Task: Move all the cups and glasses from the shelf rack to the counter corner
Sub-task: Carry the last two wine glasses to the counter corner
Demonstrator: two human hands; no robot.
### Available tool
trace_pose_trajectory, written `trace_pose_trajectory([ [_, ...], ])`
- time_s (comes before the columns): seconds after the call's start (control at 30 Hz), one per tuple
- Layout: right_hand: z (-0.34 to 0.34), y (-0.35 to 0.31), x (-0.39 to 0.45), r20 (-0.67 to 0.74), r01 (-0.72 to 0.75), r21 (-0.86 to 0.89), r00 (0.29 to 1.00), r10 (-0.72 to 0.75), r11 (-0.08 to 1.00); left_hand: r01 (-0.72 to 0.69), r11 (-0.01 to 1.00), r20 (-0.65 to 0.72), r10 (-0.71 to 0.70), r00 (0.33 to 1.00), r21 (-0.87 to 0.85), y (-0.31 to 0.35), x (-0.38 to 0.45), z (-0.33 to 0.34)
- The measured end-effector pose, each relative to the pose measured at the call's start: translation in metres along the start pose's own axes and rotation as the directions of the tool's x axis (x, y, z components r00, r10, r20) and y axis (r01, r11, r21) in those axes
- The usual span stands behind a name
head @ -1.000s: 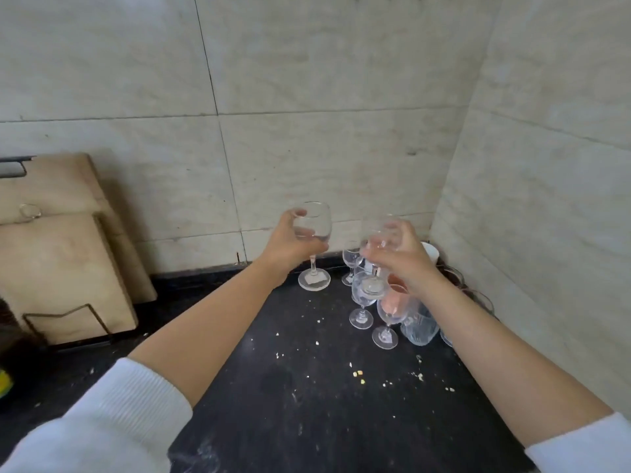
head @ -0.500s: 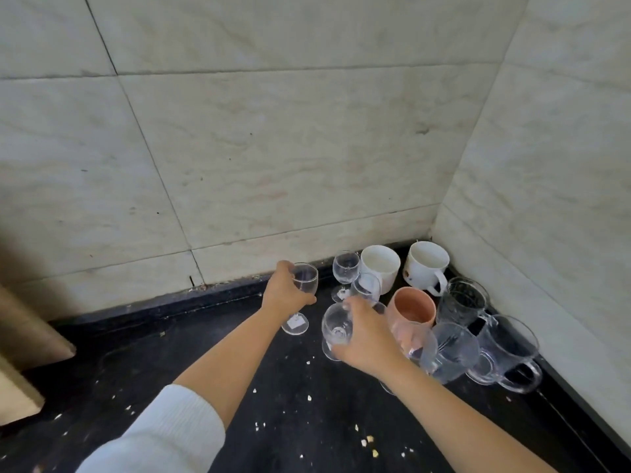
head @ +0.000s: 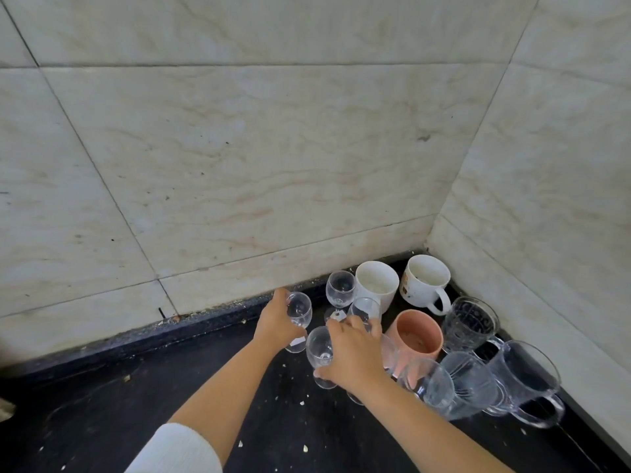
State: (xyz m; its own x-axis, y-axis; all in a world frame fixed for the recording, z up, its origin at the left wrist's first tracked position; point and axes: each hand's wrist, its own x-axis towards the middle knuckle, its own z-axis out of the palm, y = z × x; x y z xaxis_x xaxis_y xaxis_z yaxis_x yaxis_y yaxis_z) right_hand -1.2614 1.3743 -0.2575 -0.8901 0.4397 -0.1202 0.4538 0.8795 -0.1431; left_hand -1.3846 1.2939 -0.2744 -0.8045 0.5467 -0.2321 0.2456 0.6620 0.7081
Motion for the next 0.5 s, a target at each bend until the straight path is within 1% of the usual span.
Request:
trace_pose_trajectory([
  [0.17,0.001,0.001,0.0,0.014,-0.037,-0.005,0.999,0.037,0.999,0.007,1.0,0.049,-0.007,0.999,0.0,-0.005,0.001,0.0],
  [0.27,0.001,0.001,-0.003,0.014,-0.05,-0.031,0.999,0.05,0.998,0.015,0.997,0.115,-0.024,0.993,0.074,-0.003,-0.002,-0.003],
  [0.33,0.0,0.002,-0.005,0.022,-0.062,-0.044,0.998,0.063,0.997,0.001,0.994,0.119,-0.015,0.993,0.112,-0.001,-0.007,-0.006],
  [0.37,-0.001,0.002,-0.007,0.035,-0.061,-0.049,0.997,0.062,0.997,-0.024,0.99,0.094,0.011,0.996,0.14,0.001,-0.01,-0.007],
  [0.43,-0.005,0.004,-0.008,0.066,-0.04,-0.058,0.997,0.044,0.997,-0.087,0.968,-0.004,0.09,0.996,0.237,0.004,-0.02,-0.009],
  [0.5,-0.015,0.009,-0.014,0.075,-0.015,-0.031,0.997,0.017,0.999,-0.168,0.927,-0.078,0.205,0.976,0.337,0.01,-0.034,-0.01],
])
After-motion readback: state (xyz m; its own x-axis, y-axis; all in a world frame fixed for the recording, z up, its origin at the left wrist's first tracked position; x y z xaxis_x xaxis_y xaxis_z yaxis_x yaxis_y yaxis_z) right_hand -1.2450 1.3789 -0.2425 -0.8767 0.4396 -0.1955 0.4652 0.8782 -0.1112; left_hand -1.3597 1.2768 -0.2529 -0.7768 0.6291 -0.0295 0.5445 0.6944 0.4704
